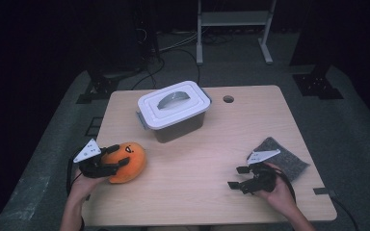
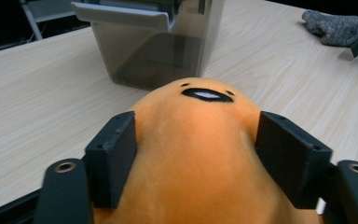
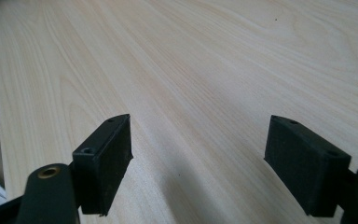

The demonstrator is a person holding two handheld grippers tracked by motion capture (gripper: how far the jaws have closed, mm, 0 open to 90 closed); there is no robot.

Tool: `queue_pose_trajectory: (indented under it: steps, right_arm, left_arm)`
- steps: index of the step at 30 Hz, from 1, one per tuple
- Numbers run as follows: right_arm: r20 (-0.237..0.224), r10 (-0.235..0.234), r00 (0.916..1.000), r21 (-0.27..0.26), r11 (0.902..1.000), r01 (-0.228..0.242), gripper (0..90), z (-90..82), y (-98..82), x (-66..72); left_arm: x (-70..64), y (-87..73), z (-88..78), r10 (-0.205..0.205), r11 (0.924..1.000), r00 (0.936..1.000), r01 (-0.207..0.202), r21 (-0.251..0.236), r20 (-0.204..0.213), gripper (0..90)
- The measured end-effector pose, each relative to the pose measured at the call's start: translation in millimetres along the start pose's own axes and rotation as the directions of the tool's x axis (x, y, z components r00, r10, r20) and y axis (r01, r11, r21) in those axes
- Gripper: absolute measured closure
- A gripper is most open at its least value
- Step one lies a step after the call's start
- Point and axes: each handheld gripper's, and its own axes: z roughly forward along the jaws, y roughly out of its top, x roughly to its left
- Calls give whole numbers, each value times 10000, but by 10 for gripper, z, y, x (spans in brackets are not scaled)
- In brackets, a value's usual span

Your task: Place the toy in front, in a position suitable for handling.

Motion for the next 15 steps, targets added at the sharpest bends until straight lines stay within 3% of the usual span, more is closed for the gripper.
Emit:
queue_pose_trajectory:
  steps: [5,11,15]
  right_arm:
    - [-2,9,10000,-6,10000,-9,216,2,-1,0]
    - [4,0,10000,22,10000,0,216,9,0,2]
    - [6,6,10000,42,10000,-6,216,12,0,3]
  left_arm:
    - [-11,-2,19,137,9999,9999,-137,99,2,286]
    - [-14,-10,13,333,9991,9994,-331,267,-86,423]
    - [-17,0,17,242,9991,9993,-232,347,-286,444]
